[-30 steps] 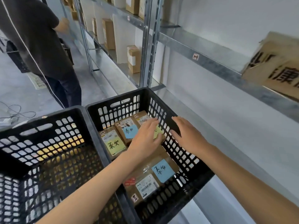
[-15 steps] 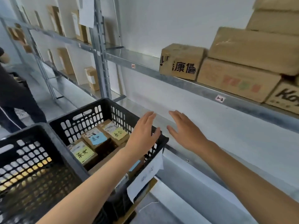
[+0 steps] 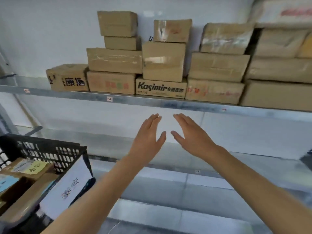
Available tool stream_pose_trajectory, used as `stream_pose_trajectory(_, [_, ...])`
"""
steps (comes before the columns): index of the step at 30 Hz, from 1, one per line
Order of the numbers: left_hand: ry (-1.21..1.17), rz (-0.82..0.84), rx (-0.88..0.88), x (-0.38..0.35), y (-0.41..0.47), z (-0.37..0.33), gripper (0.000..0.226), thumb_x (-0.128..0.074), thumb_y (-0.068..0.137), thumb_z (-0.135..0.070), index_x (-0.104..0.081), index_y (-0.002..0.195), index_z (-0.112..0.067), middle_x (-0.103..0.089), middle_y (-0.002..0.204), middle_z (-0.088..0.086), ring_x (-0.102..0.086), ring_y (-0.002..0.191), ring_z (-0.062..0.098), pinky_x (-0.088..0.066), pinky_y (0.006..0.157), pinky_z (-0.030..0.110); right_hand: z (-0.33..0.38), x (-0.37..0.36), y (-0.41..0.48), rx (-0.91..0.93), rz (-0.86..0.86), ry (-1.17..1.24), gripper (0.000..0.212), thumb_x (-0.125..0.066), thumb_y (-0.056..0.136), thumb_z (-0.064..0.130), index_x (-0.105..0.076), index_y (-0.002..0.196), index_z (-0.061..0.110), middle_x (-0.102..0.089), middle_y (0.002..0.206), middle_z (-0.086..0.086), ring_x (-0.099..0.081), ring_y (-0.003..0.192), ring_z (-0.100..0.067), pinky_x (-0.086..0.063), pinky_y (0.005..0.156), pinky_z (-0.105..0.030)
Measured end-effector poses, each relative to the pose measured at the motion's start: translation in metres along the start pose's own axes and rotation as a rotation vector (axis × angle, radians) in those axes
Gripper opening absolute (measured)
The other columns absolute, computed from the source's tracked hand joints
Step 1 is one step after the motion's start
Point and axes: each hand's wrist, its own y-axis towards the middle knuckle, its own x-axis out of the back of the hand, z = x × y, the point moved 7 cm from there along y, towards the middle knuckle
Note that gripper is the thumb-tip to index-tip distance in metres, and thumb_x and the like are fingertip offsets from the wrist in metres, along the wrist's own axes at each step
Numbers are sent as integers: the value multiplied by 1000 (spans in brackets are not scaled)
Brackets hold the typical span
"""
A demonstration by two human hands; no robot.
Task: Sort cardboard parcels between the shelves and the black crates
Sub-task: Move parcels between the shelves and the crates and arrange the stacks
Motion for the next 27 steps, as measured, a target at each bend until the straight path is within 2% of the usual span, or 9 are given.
stream_pose_trajectory(4, [-54, 15, -119, -26, 16, -80, 58, -53, 101, -34, -33, 153, -17, -29, 162, -2, -24, 148, 12, -10, 113, 15, -57, 61, -45, -97, -75, -43, 66, -41, 103, 46, -14, 158, 22, -15, 166, 1, -16, 151, -18, -22, 122, -37])
stream_pose_trajectory(7, [-122, 49, -219, -37, 26, -136, 57, -53, 101, -32, -34, 152, -15, -31, 161, -1, -24, 147, 11, -3, 109, 3, -89, 106, -73, -134, -130, -63, 66, -44, 103, 42, -17, 157, 17, -21, 163, -2, -19, 149, -18, -24, 119, -36])
stream_pose_trajectory(8, [-138, 59, -248, -41, 30, -152, 58, -52, 101, -33, -32, 153, -16, -29, 161, -1, -23, 147, 11, -3, 109, 4, -98, 120, -81, -145, -161, -72, 65, -45, 102, 41, -18, 157, 16, -24, 162, -2, -22, 147, -18, -26, 118, -35])
stream_pose_trajectory(12, [-220, 119, -352, -52, 46, -211, 59, -51, 102, -33, -29, 155, -19, -23, 164, -6, -15, 150, 9, -13, 117, 20, -134, 168, -108, -212, -280, -98, 65, -45, 102, 41, -19, 156, 14, -24, 162, -3, -22, 147, -19, -24, 115, -34])
stream_pose_trajectory(15, [-263, 154, -404, -59, 65, -247, 59, -51, 102, -30, -29, 155, -17, -24, 163, -3, -19, 150, 12, -19, 120, 27, -162, 200, -121, -269, -349, -88, 65, -46, 102, 40, -18, 156, 17, -23, 163, -2, -22, 148, -19, -25, 116, -36])
stream_pose_trajectory(18, [-275, 150, -446, -66, 91, -279, 60, -53, 101, -28, -28, 155, -17, -22, 164, -3, -20, 150, 13, -20, 118, 26, -186, 229, -126, -322, -372, -97, 67, -49, 102, 36, -15, 157, 21, -25, 162, -4, -24, 147, -22, -30, 116, -43])
stream_pose_trajectory(22, [-369, 124, -482, -74, 131, -320, 58, -55, 100, -22, -31, 153, -16, -29, 160, 0, -27, 145, 12, -16, 104, 12, -215, 273, -116, -347, -432, -173, 55, -51, 100, 33, -32, 146, 10, -43, 142, -8, -41, 131, -28, -38, 107, -43])
stream_pose_trajectory(25, [-422, 93, -482, -82, 167, -348, 57, -55, 100, -26, -33, 152, -17, -36, 156, 0, -33, 142, 15, -22, 103, 18, -240, 305, -98, -353, -475, -199, 59, -48, 102, 37, -29, 150, 8, -39, 149, -11, -38, 136, -28, -35, 111, -41])
stream_pose_trajectory(27, [-465, 114, -483, -90, 191, -365, 59, -54, 101, -26, -29, 154, -18, -32, 159, 1, -29, 145, 15, -22, 109, 22, -256, 327, -82, -345, -515, -189, 56, -48, 102, 38, -31, 148, 9, -41, 147, -12, -40, 134, -28, -35, 105, -34])
